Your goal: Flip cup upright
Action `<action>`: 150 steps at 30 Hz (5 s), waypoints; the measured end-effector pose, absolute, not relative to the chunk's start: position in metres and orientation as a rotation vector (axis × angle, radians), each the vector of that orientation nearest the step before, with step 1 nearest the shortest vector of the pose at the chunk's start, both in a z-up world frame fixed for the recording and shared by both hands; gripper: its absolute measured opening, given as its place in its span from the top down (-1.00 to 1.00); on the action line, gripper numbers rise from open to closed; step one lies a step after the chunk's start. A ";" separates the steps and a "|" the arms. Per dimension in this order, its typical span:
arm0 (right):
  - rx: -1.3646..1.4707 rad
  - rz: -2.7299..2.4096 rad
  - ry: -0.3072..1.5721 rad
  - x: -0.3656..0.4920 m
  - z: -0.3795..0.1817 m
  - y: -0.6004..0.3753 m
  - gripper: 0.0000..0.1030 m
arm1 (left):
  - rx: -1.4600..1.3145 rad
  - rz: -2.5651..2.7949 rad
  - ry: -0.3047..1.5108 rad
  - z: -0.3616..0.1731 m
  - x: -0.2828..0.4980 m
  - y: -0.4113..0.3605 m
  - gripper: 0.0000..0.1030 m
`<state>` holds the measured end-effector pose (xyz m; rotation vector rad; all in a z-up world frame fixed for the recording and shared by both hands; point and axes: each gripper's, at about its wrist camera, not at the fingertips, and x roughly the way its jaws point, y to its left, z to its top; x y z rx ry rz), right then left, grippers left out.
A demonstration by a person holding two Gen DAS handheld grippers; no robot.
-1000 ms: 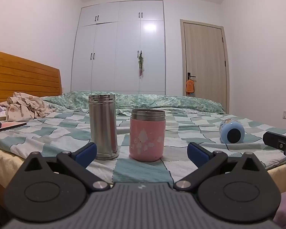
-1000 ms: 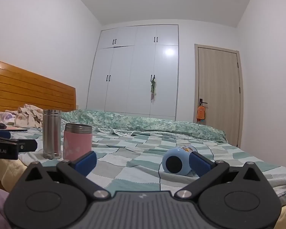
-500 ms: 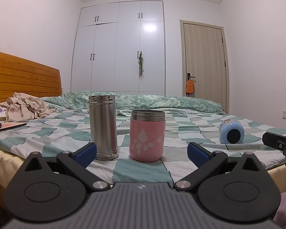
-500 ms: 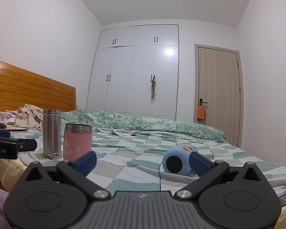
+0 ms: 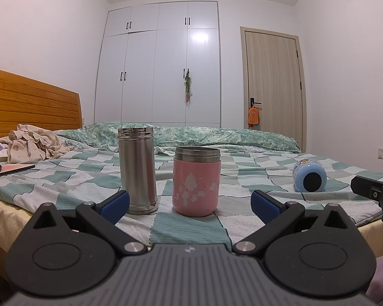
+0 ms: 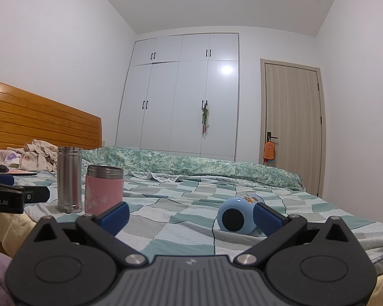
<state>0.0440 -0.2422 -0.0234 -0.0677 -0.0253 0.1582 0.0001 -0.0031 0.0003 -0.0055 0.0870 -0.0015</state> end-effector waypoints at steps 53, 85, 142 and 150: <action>-0.066 0.153 -0.023 0.044 -0.023 -0.243 -1.00 | 0.011 -0.001 0.097 0.000 0.002 -0.007 -1.00; -0.073 0.198 0.274 0.249 0.040 -0.454 -1.00 | 0.239 -0.340 0.500 0.072 0.239 -0.226 -1.00; 0.186 0.219 0.402 0.299 0.024 -0.478 -1.00 | 0.074 -0.631 1.010 0.040 0.363 -0.241 -0.67; 0.218 0.275 0.374 0.262 0.042 -0.463 -1.00 | 0.048 -0.614 1.005 0.076 0.308 -0.213 -0.65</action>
